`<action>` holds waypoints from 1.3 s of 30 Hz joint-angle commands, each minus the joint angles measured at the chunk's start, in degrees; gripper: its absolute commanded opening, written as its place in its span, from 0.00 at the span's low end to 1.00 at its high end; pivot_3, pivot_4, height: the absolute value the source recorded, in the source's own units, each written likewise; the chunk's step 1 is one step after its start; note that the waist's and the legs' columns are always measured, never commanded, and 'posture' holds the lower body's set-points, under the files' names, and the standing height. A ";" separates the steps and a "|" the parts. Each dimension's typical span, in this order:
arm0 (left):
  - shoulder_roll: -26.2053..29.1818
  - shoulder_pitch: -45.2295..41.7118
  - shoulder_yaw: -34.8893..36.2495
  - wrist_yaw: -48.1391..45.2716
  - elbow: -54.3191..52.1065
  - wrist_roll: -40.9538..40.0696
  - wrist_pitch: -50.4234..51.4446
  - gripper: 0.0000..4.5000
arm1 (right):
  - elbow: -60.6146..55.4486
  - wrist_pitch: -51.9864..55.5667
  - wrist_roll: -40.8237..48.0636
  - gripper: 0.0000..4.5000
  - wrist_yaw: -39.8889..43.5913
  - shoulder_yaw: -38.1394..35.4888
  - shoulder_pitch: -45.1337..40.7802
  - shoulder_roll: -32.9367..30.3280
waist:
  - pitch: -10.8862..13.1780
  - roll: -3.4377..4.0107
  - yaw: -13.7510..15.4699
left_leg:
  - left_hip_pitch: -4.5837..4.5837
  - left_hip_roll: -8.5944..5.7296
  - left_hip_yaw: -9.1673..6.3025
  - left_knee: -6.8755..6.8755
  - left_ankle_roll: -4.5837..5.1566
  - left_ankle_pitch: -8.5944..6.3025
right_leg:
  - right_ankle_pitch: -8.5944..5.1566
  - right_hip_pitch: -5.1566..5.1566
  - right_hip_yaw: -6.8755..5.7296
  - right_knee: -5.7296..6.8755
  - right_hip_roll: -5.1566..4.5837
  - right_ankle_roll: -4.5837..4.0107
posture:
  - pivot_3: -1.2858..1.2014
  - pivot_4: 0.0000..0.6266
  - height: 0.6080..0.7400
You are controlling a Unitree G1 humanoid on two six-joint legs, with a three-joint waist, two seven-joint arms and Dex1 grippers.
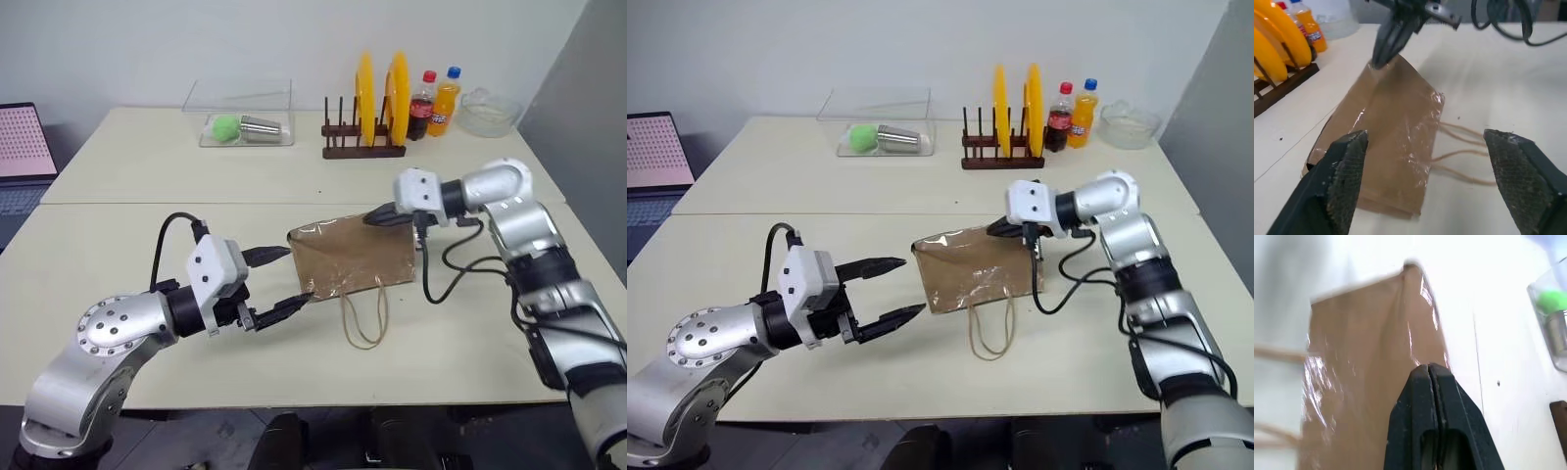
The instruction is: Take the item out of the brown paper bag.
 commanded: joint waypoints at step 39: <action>-22.67 -32.62 -32.97 -5.56 60.07 40.42 -62.36 0.34 | -68.06 45.66 23.16 1.00 -35.69 -13.42 53.77 -9.66 | -0.02 -0.02 0.29 | 0.01 -0.02 0.07 -0.21 0.03 0.01 | -0.20 0.06 -0.04 -0.25 0.05 0.46 | 0.52 0.24 1.00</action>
